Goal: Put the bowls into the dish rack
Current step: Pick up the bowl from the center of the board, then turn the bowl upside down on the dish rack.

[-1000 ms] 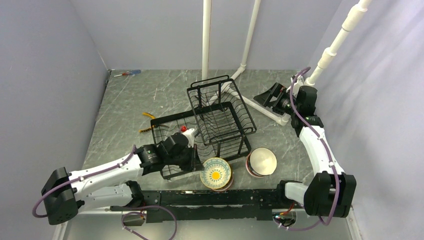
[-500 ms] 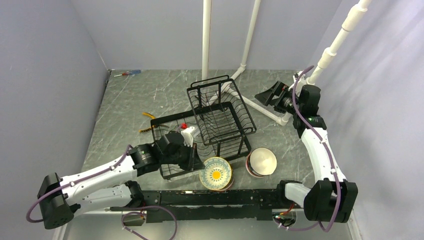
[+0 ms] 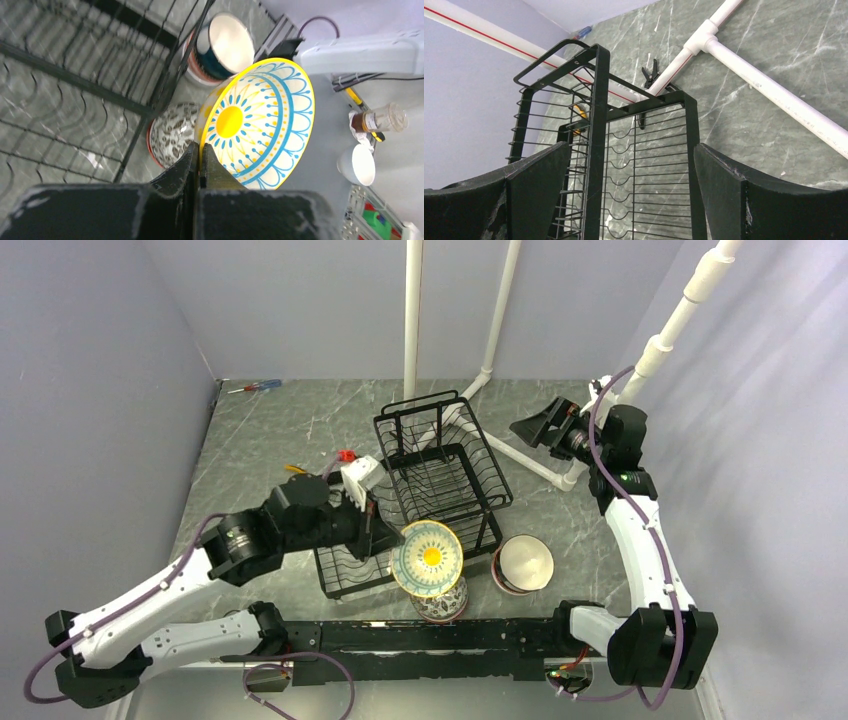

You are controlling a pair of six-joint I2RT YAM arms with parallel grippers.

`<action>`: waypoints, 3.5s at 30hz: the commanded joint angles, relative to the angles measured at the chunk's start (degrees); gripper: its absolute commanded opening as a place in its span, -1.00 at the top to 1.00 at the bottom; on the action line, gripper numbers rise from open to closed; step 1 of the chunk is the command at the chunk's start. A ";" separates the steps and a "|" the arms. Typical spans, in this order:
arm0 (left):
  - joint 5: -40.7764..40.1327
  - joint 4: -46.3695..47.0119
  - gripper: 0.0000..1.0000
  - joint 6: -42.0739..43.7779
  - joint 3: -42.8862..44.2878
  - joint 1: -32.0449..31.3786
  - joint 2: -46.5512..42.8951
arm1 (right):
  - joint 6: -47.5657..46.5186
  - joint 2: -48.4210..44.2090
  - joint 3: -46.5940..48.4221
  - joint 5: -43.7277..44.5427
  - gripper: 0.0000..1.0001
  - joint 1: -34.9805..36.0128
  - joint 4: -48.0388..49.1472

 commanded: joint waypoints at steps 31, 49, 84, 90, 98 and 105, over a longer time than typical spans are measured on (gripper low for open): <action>-10.23 8.12 0.95 1.46 28.22 22.16 22.03 | 0.78 5.20 16.15 -0.77 -0.86 22.78 0.96; -7.82 10.86 0.95 2.07 26.79 22.13 22.23 | 0.80 13.30 21.47 1.06 0.75 27.51 -0.41; 27.35 22.40 -0.89 -10.91 20.44 28.18 28.12 | -7.49 9.59 21.44 -2.04 1.00 27.41 -1.95; 27.00 19.82 -0.85 -10.70 21.28 28.19 29.98 | -7.37 10.43 22.28 -1.89 1.00 27.41 -3.33; 24.34 15.35 -0.12 -9.02 22.72 28.18 30.51 | -8.10 10.92 22.54 -0.98 1.00 27.41 -4.99; 22.52 15.41 0.59 -9.06 22.38 28.19 29.62 | -8.00 11.36 22.54 -0.88 0.50 27.26 -5.64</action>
